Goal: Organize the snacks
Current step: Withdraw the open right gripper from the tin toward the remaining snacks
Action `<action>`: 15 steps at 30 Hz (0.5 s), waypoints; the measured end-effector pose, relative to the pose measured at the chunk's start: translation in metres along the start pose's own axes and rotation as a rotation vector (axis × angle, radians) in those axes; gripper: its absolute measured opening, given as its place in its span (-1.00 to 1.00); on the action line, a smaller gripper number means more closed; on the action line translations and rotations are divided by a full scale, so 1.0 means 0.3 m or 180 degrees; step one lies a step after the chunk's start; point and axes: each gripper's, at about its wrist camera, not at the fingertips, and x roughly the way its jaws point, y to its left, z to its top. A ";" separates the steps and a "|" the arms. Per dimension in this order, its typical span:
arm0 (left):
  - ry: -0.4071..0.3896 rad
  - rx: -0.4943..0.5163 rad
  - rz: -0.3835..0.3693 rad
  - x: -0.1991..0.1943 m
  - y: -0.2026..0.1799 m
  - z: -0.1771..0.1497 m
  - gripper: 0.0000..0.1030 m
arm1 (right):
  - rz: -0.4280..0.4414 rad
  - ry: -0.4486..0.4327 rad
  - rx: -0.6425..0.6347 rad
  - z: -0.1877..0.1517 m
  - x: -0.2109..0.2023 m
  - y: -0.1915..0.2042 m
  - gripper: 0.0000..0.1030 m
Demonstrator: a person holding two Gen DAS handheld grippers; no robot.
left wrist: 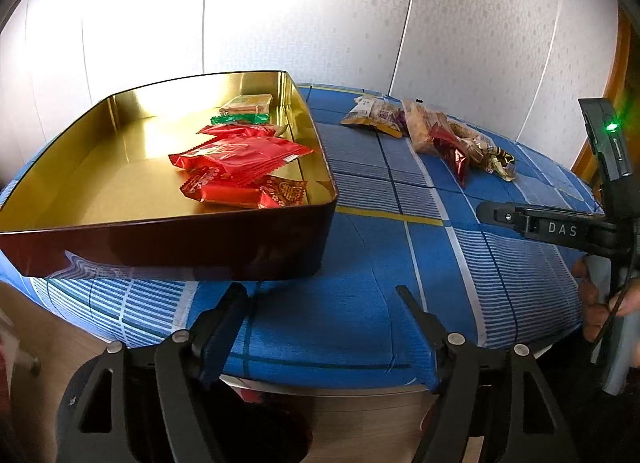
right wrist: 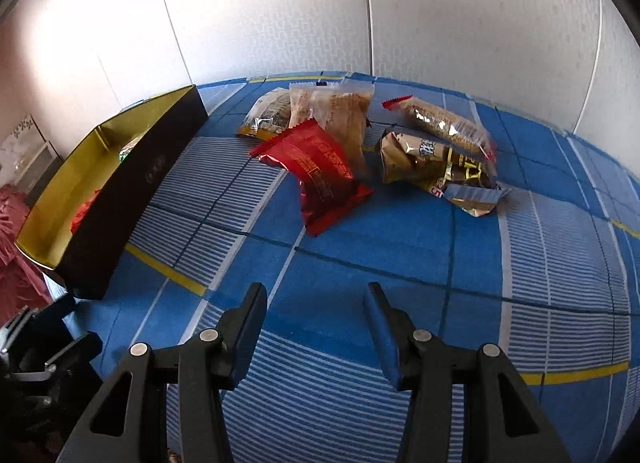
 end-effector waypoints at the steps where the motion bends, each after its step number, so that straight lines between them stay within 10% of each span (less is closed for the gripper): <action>1: 0.0000 0.0007 0.0000 -0.001 0.001 -0.001 0.43 | 0.0004 -0.0031 -0.0011 0.000 -0.001 0.003 0.06; 15: 0.0177 0.0082 -0.0071 -0.013 -0.009 0.012 0.41 | 0.0130 -0.0267 -0.0228 -0.037 -0.014 0.007 0.13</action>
